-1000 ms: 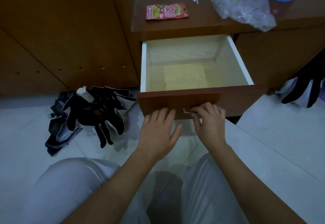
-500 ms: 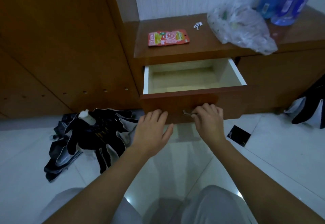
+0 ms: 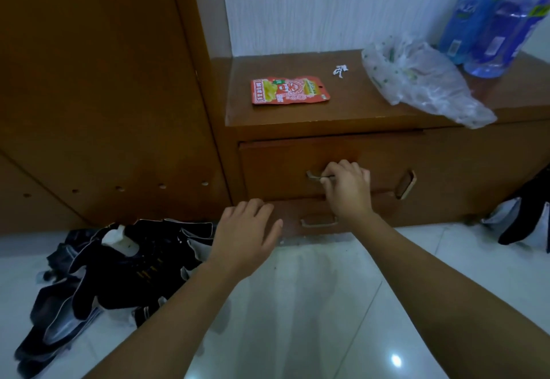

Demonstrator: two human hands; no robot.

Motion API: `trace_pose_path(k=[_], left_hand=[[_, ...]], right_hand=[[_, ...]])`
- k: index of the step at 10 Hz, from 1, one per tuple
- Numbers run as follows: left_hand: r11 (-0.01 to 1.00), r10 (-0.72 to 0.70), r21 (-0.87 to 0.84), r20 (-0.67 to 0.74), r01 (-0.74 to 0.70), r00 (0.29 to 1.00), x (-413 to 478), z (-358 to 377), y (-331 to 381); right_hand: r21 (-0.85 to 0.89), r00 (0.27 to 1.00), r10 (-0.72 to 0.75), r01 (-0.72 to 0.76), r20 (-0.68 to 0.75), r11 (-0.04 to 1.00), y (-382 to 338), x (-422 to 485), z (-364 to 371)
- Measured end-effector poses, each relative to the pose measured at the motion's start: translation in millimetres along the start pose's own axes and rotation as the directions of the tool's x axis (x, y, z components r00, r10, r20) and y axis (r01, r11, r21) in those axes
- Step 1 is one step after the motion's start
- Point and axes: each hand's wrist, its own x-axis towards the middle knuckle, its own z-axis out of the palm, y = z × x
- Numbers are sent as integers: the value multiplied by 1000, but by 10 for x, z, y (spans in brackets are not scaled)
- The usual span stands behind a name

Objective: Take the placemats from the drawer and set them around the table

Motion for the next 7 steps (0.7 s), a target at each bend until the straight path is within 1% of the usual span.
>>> trace_pose_path(k=[2,3,4,5,6,7], left_hand=[[999,-1,-54,-34,-1,999,125,-20,-98],[999,3,-51,-12,-3,1000,163,-9,-118],[999,11,-46,-24,-12,1000,165,9,-103],[1000,14,-27,6,-13,1000,157,-8,-65],[1000,7,-20,20,-6,1000,144,3,-56],[1000,-14,-26,46,15,999,107,25,-29]], right_hand=[[0,1000,-14,14,-26,1000,2,132,101],[-4,999,-35,35,-37,999,27,137,115],[-12,998,-39,38,-44,999,25,150,98],[-19,999,-22,21,-36,1000,-13,122,60],[-4,999,45,-45,-32,999,-76,64,20],[-23,1000,24,-24,16,999,-106,-141,-12]])
